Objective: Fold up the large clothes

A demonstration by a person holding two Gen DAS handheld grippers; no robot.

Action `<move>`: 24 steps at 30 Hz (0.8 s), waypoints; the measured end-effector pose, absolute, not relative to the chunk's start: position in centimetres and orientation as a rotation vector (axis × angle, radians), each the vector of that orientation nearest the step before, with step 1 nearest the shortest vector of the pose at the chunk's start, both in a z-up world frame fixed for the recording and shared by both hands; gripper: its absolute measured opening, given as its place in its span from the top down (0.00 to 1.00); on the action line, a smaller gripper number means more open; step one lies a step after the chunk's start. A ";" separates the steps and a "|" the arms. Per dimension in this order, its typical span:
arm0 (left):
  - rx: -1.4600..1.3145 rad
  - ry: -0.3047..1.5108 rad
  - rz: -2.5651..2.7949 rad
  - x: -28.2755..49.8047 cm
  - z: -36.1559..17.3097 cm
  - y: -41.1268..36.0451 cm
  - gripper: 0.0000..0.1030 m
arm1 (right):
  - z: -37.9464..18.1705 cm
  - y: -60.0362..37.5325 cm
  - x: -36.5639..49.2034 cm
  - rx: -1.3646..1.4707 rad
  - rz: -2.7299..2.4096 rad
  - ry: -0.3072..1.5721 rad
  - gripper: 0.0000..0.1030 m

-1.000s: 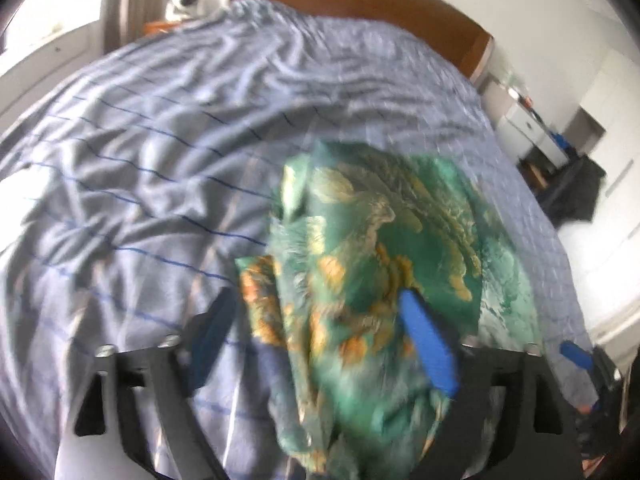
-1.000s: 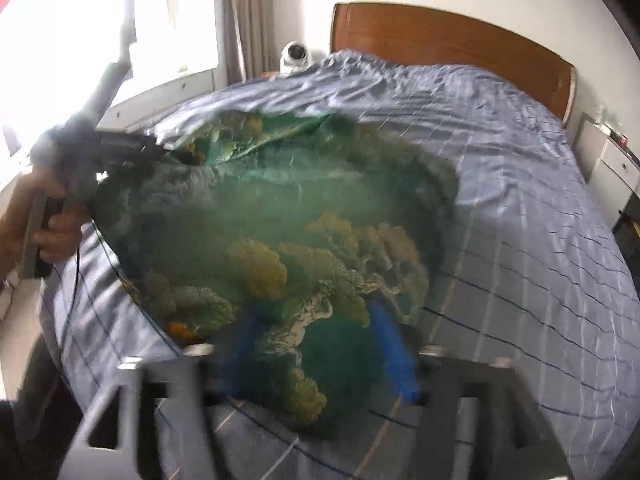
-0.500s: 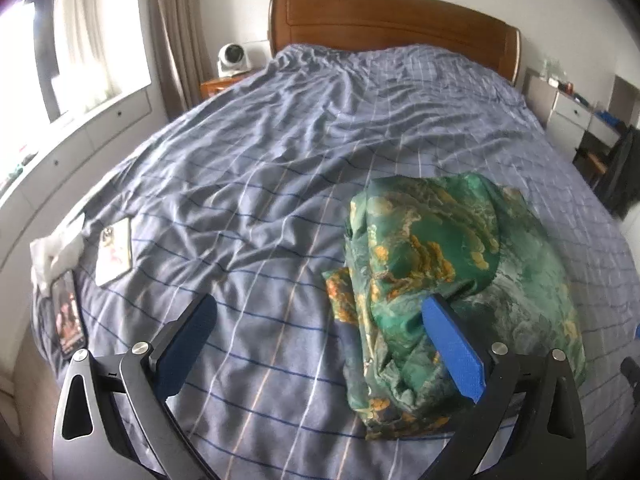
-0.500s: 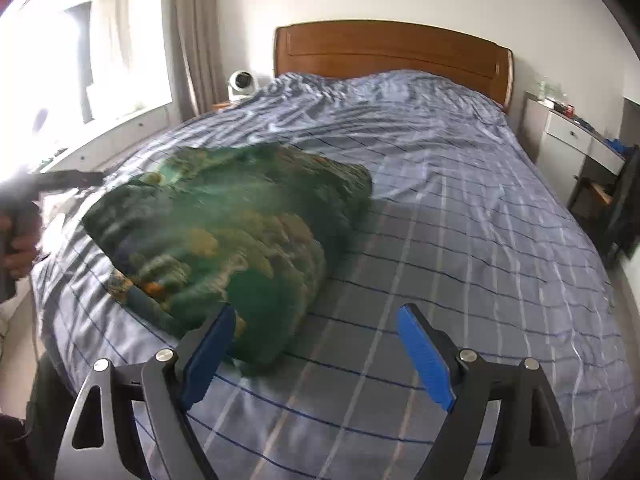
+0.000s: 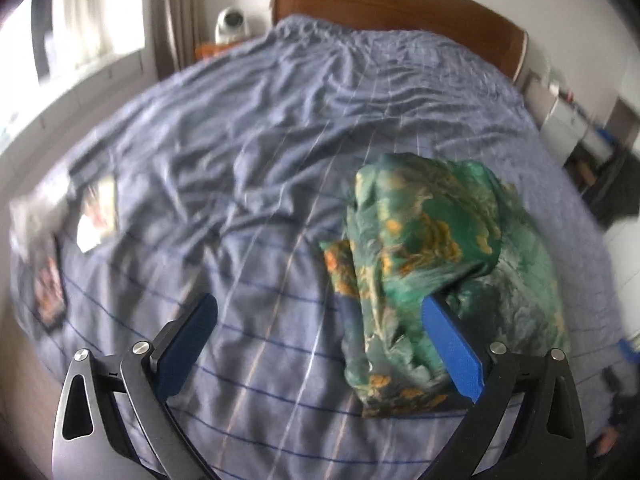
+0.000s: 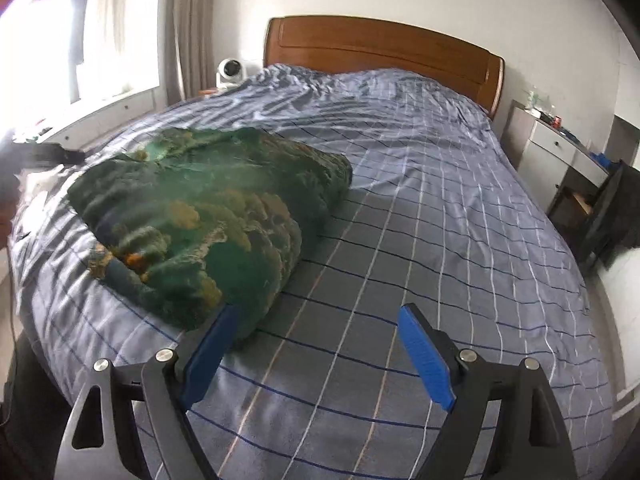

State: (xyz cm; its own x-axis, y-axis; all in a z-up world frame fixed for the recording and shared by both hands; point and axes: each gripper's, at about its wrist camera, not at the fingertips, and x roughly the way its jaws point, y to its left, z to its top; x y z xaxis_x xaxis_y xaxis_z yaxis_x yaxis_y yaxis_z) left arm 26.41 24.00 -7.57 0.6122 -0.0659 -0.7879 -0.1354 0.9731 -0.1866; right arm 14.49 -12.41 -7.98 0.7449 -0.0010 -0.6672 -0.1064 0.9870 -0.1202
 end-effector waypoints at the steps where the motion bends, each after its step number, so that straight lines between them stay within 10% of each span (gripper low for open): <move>1: -0.287 0.920 0.021 26.4 -7.8 24.9 0.01 | -7.8 -12.8 14.3 -0.136 0.071 0.721 0.17; 24: -0.807 1.190 -0.456 35.6 -21.8 22.3 0.00 | -16.4 -16.6 29.0 0.548 0.501 1.015 0.17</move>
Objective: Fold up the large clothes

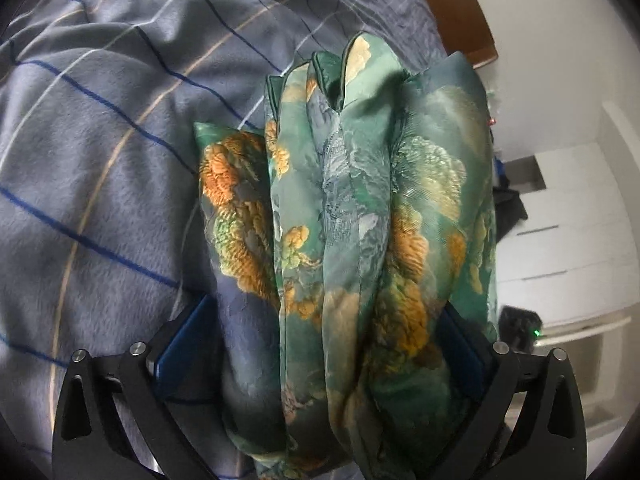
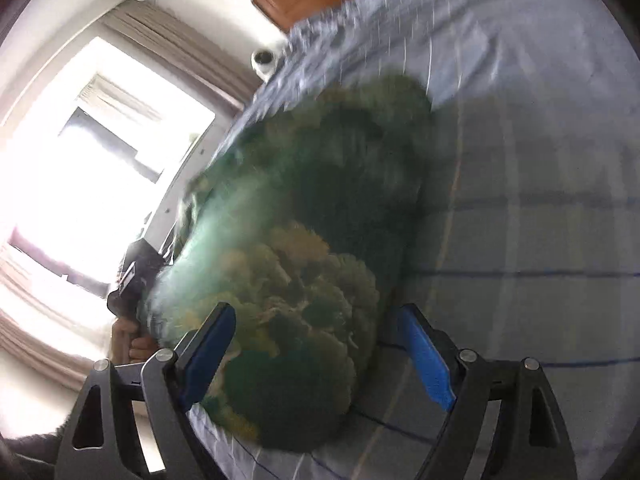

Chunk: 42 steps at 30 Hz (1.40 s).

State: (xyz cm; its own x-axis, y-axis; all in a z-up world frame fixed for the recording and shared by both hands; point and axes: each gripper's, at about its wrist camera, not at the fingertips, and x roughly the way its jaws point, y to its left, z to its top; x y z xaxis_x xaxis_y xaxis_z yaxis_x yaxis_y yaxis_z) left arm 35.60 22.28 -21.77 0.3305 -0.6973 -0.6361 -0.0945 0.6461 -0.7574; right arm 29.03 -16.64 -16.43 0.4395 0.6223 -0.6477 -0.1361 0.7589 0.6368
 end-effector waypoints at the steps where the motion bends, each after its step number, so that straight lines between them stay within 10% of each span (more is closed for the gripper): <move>1: -0.808 1.195 -0.460 35.7 -21.9 22.2 0.00 | -17.5 -16.3 29.5 0.570 0.528 1.033 0.17; 5: -0.822 1.213 -0.486 36.9 -22.6 21.3 0.00 | -19.8 -16.0 31.0 0.719 0.580 1.027 0.13; 9: -0.740 1.183 -0.468 37.3 -20.2 19.9 0.33 | -18.3 -13.6 31.8 0.598 0.556 1.027 0.17; 15: -0.629 1.066 -0.508 38.9 -14.7 17.6 0.40 | -12.9 -12.5 31.0 0.415 0.572 0.866 0.24; 29: -0.561 1.123 -0.425 51.4 -18.2 12.7 0.26 | -14.3 -21.4 43.7 0.523 0.535 0.905 0.24; 42: 0.036 0.633 -0.103 35.1 -6.6 10.0 0.00 | -7.8 -21.3 33.5 0.223 0.307 0.672 0.12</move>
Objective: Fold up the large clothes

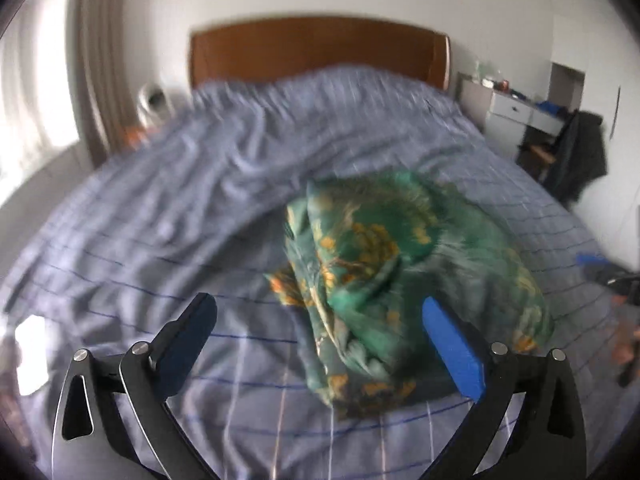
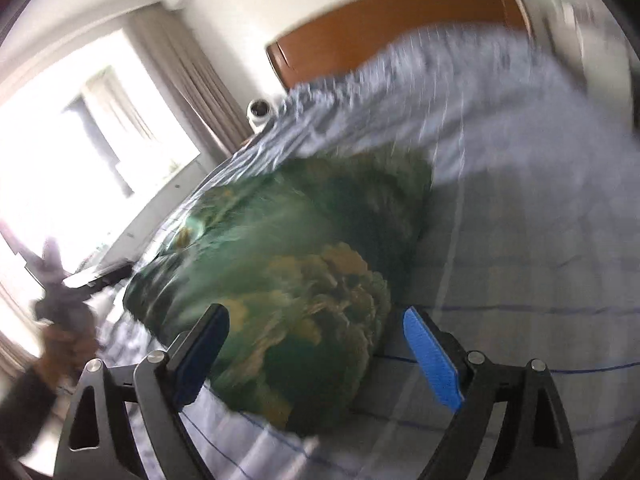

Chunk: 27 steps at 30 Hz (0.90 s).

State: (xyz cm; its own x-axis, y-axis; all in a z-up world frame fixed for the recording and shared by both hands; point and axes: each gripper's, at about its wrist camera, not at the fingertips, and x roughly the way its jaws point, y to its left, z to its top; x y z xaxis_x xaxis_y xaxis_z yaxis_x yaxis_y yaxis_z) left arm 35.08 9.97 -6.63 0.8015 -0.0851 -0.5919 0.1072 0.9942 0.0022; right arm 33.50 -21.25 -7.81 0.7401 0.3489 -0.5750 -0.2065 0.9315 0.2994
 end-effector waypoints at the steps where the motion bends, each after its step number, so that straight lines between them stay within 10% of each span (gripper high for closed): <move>1: 0.045 0.608 -0.072 34.0 -6.3 9.4 0.00 | -7.1 -20.9 32.3 0.173 0.271 0.640 0.12; 7: 0.001 0.543 0.127 27.8 -4.8 5.8 0.00 | -2.8 -19.7 23.6 -0.012 0.049 0.442 0.04; 27: 0.027 0.583 0.080 19.3 -3.4 1.4 0.00 | -3.5 -13.1 13.2 -0.151 -0.082 0.608 0.01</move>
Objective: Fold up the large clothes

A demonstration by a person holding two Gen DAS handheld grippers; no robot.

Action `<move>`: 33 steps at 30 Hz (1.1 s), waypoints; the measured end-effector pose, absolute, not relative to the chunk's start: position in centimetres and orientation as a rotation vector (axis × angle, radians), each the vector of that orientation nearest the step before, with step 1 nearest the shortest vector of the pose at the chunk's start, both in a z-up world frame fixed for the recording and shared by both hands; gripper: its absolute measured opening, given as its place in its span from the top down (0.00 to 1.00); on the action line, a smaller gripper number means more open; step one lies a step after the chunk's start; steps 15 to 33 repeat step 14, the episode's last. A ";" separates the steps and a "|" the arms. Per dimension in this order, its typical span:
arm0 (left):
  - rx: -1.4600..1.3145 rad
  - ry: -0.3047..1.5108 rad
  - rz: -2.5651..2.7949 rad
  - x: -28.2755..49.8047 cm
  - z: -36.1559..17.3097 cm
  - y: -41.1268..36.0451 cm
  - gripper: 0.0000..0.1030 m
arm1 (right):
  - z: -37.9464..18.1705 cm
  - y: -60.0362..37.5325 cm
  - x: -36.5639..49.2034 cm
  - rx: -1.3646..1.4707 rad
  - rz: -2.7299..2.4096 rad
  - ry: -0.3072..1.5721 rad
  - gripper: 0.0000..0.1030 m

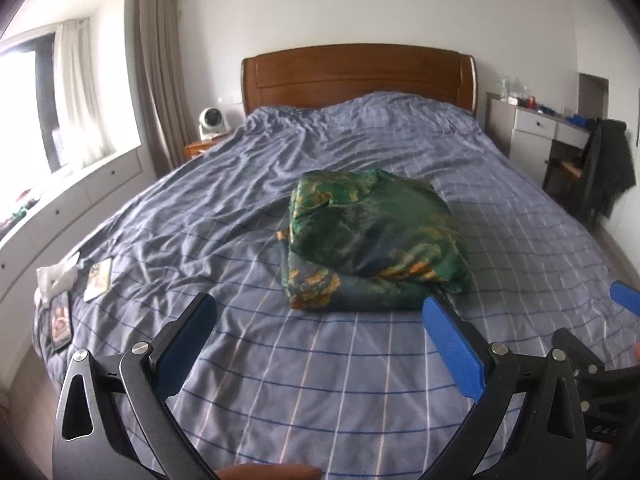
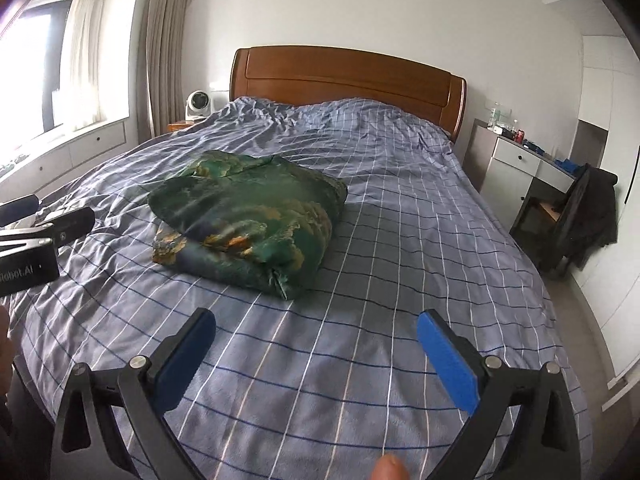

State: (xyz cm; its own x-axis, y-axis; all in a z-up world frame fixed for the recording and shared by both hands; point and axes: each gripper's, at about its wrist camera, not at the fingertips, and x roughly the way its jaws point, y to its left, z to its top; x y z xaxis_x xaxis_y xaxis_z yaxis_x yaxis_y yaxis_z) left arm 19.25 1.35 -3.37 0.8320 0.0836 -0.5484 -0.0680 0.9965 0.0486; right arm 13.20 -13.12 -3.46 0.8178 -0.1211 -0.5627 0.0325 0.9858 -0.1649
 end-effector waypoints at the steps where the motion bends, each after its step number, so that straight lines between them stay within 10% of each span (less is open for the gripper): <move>1: 0.028 0.582 0.077 19.1 -3.3 1.3 0.00 | -3.5 -13.1 13.1 -0.149 -0.082 0.609 0.01; 33: 0.024 0.569 0.060 17.7 -2.8 0.3 0.00 | -2.8 -12.6 11.2 -0.150 -0.080 0.602 0.01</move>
